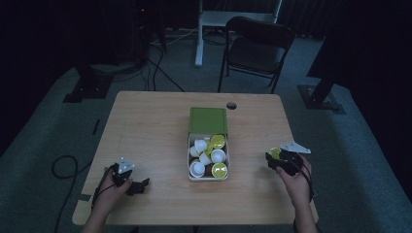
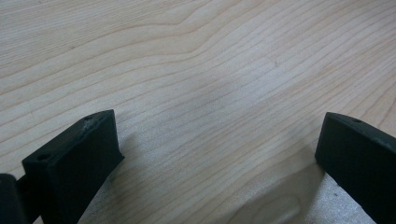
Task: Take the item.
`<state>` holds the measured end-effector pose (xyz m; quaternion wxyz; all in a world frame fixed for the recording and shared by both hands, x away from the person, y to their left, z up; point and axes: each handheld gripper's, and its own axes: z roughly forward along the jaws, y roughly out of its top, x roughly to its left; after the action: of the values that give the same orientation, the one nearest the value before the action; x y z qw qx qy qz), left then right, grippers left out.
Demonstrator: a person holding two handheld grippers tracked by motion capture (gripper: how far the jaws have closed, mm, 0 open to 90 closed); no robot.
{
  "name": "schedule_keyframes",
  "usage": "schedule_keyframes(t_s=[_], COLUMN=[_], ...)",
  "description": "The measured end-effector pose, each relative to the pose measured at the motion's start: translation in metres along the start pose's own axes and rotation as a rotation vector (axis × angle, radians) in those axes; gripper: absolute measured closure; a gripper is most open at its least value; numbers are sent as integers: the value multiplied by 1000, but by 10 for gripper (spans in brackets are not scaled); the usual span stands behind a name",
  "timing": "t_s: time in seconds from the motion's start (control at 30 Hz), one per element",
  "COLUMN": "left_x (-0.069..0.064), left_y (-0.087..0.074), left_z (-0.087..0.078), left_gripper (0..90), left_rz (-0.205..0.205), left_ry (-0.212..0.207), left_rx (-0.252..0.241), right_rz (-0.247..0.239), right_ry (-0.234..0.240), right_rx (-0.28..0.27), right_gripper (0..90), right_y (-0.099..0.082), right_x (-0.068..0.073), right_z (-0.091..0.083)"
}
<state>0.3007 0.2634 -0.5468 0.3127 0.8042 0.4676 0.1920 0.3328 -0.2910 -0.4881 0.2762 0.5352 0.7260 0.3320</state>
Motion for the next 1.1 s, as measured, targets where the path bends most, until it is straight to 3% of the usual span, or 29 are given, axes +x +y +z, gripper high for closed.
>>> schedule_keyframes(t_s=[0.2, 0.5, 0.7, 0.97, 1.1], left_x=[0, 0, 0, 0, 0], left_y=[0, 0, 0, 0, 0], left_z=[0, 0, 0, 0, 0], left_gripper=[0, 0, 0, 0, 0], left_rz=[0, 0, 0, 0, 0], left_ry=[0, 0, 0, 0, 0], left_rx=[0, 0, 0, 0, 0], right_rz=[-1, 51, 42, 64, 61], right_ry=[-49, -43, -59, -38, -57], right_rx=[5, 34, 53, 68, 71], right_gripper=[387, 387, 387, 385, 383], right_y=[-12, -28, -34, -38, -39], right_x=[-9, -19, -22, -25, -26], right_z=[7, 17, 22, 25, 26])
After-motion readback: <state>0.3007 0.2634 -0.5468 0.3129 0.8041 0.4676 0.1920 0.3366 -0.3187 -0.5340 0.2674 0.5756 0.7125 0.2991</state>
